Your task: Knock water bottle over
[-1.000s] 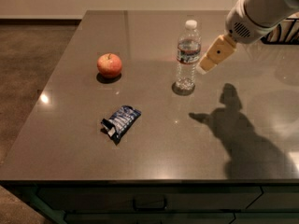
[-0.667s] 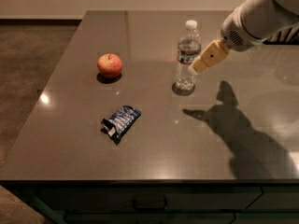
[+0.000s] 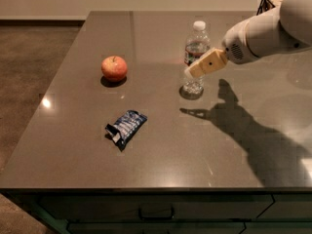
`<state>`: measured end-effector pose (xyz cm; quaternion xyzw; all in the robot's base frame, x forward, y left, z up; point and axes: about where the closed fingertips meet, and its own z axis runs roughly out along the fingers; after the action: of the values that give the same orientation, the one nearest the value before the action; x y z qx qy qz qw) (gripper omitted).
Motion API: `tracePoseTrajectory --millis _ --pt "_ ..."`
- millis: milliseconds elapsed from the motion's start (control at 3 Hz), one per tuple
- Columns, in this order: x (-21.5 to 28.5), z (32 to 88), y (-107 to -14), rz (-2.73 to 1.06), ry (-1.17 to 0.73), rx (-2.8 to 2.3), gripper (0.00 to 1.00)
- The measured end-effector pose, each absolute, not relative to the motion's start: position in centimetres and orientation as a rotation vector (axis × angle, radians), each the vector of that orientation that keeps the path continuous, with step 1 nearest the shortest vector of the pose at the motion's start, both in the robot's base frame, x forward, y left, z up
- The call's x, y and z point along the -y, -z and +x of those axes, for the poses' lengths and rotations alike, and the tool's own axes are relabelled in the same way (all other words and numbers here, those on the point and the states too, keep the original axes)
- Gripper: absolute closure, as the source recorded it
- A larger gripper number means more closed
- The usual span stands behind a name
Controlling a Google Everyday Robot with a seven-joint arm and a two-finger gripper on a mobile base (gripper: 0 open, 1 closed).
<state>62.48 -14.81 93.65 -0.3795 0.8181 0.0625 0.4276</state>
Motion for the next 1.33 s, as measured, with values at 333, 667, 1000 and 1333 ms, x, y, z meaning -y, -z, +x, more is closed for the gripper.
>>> tracePoseTrajectory --millis 333,667,1000,1333 --pt "13.7 63.1 -93.2 -0.931 -0.227 -2.005 0.0" --pt "13.0 63.5 -93.0 -0.919 -0.285 -1.985 0.17" --pt "12.2 63.8 -92.8 -0.915 -0.332 -1.979 0.41" --pt "11.5 64.0 -93.2 -0.933 -0.359 -1.979 0.64"
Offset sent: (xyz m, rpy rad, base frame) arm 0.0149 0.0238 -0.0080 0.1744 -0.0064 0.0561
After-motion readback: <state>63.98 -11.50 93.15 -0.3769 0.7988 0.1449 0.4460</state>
